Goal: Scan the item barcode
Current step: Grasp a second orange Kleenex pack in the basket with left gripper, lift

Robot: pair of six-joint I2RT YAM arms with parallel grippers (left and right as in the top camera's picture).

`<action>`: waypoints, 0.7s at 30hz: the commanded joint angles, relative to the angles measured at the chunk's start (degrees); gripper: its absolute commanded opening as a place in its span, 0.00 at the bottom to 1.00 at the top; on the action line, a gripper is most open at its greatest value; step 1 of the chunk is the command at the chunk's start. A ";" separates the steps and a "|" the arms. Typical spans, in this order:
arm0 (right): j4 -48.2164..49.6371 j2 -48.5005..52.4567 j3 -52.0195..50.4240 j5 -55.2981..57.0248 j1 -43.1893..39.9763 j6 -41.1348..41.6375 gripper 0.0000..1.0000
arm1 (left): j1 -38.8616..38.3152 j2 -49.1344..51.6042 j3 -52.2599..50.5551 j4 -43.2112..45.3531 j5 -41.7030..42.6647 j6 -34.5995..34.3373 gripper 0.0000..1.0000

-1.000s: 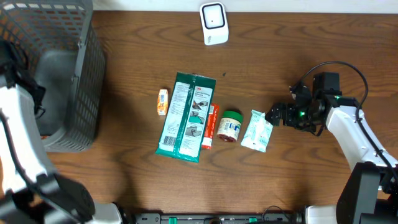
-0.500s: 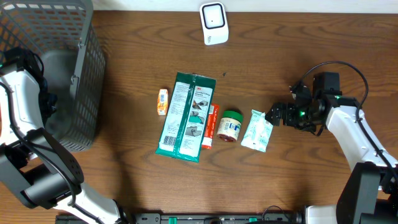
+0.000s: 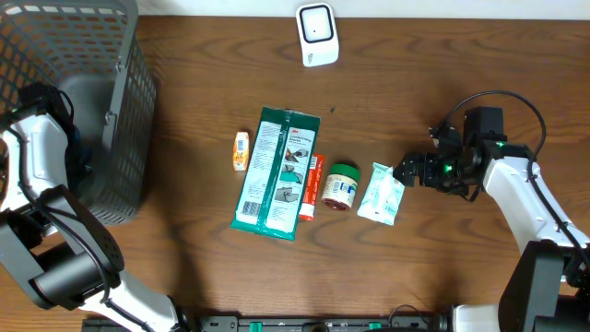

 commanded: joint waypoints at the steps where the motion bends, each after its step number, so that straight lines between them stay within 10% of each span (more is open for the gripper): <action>1: -0.02 -0.44 -0.22 -0.02 0.46 -0.07 0.99 | 0.92 0.26 -1.33 0.57 -0.44 -0.96 0.80; 21: -0.04 -0.44 -0.22 -0.02 0.50 -0.07 0.99 | 2.12 0.26 -5.11 2.69 -1.49 -0.96 0.45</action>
